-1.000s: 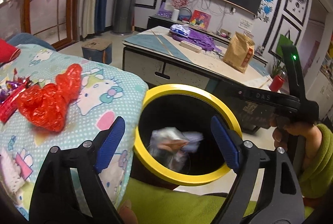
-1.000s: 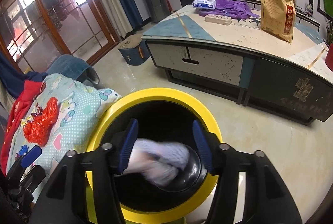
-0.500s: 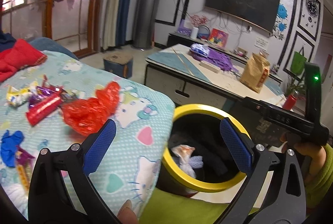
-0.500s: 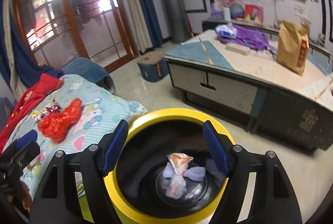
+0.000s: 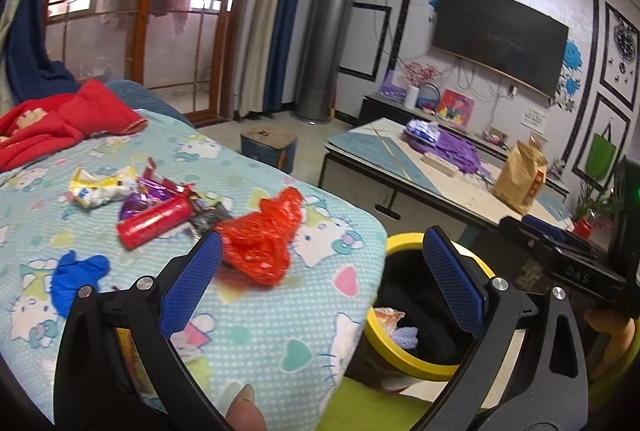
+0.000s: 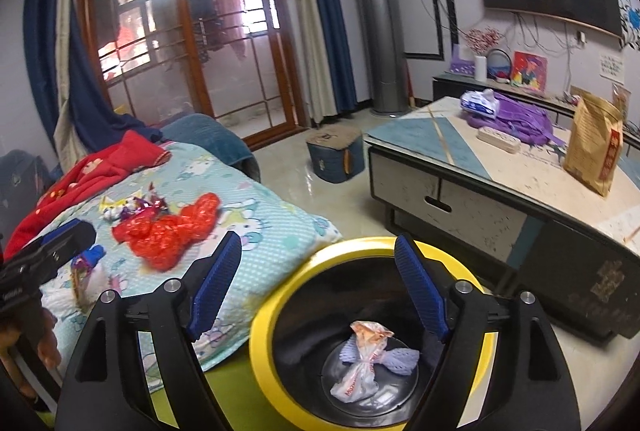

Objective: Collect trash
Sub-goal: 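Move both tools back over the remaining trash on the bed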

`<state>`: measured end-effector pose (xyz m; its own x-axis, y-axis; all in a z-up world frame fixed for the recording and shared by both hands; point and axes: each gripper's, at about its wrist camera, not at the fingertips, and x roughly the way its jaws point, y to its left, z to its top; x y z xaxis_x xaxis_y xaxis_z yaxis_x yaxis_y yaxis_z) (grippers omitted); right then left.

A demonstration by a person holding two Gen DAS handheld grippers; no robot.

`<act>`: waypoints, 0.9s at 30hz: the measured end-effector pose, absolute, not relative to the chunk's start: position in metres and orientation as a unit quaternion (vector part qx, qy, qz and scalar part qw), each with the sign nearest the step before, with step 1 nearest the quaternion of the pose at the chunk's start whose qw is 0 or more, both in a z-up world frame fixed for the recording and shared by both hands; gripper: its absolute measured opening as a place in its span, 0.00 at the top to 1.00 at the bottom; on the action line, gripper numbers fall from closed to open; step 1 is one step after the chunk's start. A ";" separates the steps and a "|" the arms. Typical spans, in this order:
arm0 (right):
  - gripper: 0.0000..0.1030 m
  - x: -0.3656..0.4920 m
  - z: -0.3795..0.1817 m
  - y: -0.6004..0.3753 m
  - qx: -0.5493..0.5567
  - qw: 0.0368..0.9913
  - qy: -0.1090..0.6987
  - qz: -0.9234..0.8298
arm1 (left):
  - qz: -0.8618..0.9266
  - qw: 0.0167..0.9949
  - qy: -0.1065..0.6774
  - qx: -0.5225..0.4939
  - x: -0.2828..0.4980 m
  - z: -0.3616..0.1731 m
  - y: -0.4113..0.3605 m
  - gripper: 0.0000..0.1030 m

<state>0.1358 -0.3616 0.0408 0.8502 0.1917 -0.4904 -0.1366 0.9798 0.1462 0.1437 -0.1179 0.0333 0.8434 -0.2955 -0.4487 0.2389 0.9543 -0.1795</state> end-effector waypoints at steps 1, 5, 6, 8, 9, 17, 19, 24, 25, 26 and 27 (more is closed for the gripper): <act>0.23 0.135 0.042 -0.358 0.051 0.961 0.258 0.088 | -0.132 0.960 0.239 -0.062 0.143 0.035 -0.113 0.11; 0.22 0.133 0.048 -0.342 0.038 0.961 0.251 0.107 | -0.114 0.964 0.230 -0.072 0.140 0.040 -0.098 0.11; 0.22 0.133 0.050 -0.338 0.035 0.962 0.248 0.112 | -0.110 0.965 0.228 -0.074 0.139 0.041 -0.095 0.11; 0.21 0.132 0.053 -0.331 0.029 0.962 0.243 0.121 | -0.101 0.966 0.223 -0.080 0.137 0.044 -0.088 0.11; 0.21 0.132 0.056 -0.326 0.025 0.962 0.239 0.127 | -0.094 0.968 0.219 -0.083 0.136 0.046 -0.082 0.11; 0.21 0.132 0.062 -0.289 0.003 0.957 0.235 0.169 | -0.067 0.972 0.204 -0.096 0.129 0.051 -0.055 0.11; 0.21 0.133 0.061 -0.278 -0.002 0.955 0.238 0.180 | -0.059 0.973 0.202 -0.099 0.127 0.052 -0.048 0.11; 0.21 0.135 0.058 -0.244 -0.025 0.945 0.243 0.217 | -0.038 0.974 0.198 -0.106 0.124 0.053 -0.025 0.11; 0.21 0.135 0.057 -0.238 -0.028 0.944 0.244 0.222 | -0.031 0.974 0.197 -0.109 0.124 0.053 -0.019 0.11; 0.21 0.135 0.056 -0.231 -0.031 0.941 0.245 0.230 | -0.027 0.974 0.197 -0.112 0.123 0.054 -0.015 0.11; 0.21 0.136 0.055 -0.224 -0.035 0.939 0.247 0.237 | -0.020 0.973 0.196 -0.116 0.123 0.054 -0.007 0.11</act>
<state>0.1359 -0.2242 0.0547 0.7651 0.4278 -0.4813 -0.4627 0.8851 0.0511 0.1235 -0.0068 0.0542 0.9225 -0.0848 -0.3767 -0.0064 0.9721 -0.2344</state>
